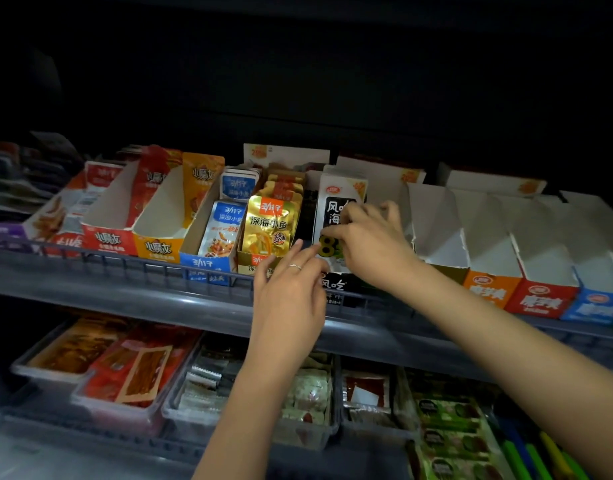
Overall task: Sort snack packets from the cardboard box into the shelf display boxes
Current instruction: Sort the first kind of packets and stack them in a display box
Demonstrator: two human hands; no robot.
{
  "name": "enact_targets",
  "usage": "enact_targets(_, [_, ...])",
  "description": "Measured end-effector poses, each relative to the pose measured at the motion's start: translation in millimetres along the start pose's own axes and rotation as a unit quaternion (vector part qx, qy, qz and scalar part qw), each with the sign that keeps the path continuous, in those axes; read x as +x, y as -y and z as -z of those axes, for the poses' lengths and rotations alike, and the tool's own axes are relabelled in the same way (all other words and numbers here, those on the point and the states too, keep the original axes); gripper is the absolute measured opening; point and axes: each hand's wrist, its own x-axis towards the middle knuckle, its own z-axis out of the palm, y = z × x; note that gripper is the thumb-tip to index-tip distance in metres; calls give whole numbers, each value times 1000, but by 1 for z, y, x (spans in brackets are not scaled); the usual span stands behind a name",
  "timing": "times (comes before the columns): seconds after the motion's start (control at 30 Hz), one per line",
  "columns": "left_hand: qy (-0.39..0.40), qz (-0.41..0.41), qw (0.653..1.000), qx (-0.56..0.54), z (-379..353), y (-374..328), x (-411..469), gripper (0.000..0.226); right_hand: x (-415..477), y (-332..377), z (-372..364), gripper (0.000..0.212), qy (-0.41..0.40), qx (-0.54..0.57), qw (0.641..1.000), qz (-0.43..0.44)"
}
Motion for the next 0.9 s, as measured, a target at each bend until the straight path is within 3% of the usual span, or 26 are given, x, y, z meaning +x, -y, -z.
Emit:
enact_targets(0.17, [3,-7,1000,-1,1,2,-1,24,-5,-1,-1,48,-10,19,1000,-4])
enact_targets(0.27, [-8,-33,999,11,9,-4,-5,31,-24,-7,-2,43,-152,134,979,40])
enact_targets(0.37, [-10,-98,995,5,23,-16,-17,31,-61,-12,-2,34,-251,155,950,98])
enact_targets(0.43, [21,-161,987,7,29,-24,-34,27,-91,-12,-5,31,-258,164,943,130])
enact_targets(0.5, [100,-207,973,7,31,-28,-56,26,-124,-12,-13,26,-248,165,941,160])
enact_targets(0.67, [306,-215,927,8,29,-20,-132,34,-216,-4,-60,23,-128,193,954,193])
enact_targets(0.8, [418,-201,886,20,27,-3,-194,38,-293,12,-111,26,69,201,953,214])
enact_targets(0.9, [488,-188,852,27,27,9,-227,31,-342,27,-154,30,233,226,926,193])
